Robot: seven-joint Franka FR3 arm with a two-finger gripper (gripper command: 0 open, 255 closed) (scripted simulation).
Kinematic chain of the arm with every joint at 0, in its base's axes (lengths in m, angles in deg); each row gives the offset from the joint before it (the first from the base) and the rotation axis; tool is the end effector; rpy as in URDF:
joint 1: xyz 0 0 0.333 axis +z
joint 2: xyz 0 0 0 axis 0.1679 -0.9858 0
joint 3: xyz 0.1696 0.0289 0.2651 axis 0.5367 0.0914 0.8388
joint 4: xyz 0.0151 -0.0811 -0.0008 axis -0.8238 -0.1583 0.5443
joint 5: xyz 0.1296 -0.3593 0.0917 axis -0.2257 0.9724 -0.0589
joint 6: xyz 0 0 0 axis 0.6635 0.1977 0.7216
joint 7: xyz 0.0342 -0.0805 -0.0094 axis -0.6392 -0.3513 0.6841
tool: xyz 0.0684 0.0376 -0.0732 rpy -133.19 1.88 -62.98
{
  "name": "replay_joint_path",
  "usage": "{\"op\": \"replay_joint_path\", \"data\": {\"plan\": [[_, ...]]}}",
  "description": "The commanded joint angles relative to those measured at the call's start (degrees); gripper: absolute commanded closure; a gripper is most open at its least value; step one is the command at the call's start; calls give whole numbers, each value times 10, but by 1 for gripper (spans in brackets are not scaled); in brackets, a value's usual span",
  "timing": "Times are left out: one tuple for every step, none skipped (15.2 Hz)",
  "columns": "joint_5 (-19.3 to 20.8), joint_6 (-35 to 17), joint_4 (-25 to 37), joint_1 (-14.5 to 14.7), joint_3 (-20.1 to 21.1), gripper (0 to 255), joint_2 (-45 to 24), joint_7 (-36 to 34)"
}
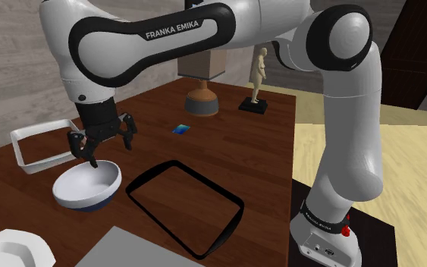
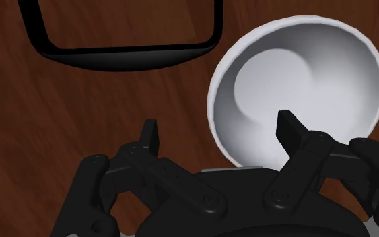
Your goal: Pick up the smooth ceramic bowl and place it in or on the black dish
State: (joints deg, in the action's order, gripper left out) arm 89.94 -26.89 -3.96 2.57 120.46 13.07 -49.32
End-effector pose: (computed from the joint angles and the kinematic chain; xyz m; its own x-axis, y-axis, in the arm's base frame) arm 0.5054 0.4041 0.4656 0.9988 0.0282 -0.0390 0.0296 -0.9989 0.0356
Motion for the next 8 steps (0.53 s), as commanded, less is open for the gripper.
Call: {"op": "replay_joint_path", "data": {"plan": [[2,-13,-11,-1,-1,0,-3,0],[3,-21,-17,-1,-2,0,-4,-1],[3,-28,-24,-2,-2,0,-5,-2],[4,-32,-28,-2,-2,0,-5,-2],[4,-32,-28,-2,-2,0,-5,-2],[4,-32,-28,-2,-2,0,-5,-2],[4,-32,-28,-2,-2,0,-5,-2],[4,-32,-28,-2,-2,0,-5,-2]]}}
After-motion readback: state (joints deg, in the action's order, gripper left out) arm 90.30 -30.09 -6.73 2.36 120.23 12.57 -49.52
